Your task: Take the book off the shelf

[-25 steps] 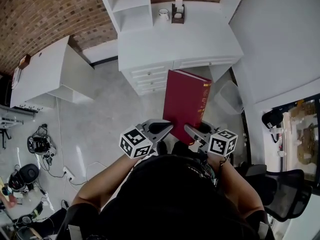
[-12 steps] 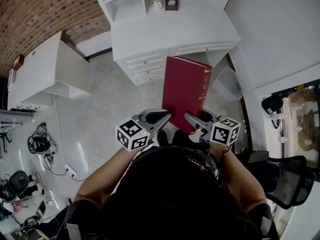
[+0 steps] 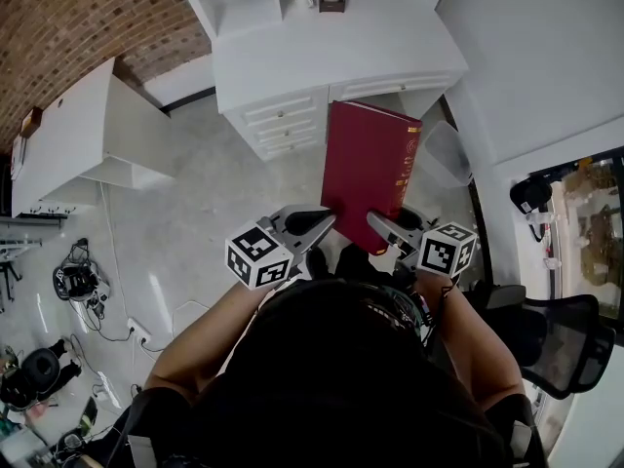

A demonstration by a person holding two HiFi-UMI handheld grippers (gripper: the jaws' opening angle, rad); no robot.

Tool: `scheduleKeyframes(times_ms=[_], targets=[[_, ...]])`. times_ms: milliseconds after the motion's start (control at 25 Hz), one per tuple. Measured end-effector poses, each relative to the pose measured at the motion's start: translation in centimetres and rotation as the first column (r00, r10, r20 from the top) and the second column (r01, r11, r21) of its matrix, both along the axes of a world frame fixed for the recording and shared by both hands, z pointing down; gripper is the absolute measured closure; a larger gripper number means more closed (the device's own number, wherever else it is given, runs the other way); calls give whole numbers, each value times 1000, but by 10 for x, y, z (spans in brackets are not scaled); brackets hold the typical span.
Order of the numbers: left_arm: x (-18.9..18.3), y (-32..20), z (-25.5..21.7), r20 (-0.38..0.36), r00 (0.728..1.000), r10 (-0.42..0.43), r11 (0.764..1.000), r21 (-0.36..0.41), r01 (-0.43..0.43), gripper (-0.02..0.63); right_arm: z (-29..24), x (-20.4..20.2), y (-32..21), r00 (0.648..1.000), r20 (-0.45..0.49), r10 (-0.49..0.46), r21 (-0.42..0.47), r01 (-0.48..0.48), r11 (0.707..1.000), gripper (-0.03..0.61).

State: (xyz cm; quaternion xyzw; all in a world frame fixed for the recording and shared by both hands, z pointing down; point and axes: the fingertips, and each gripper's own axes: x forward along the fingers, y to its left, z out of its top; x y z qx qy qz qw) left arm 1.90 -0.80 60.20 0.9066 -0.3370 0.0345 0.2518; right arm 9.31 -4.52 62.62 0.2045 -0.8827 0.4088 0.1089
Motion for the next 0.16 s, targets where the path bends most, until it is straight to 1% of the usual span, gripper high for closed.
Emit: scheduleKeyframes(times_ms=[160], targets=[[-3, -5, -1, -5, 1000, -3, 1000, 3, 3, 606, 0, -1, -6, 1000, 0, 7, 1, -7, 1000, 348]])
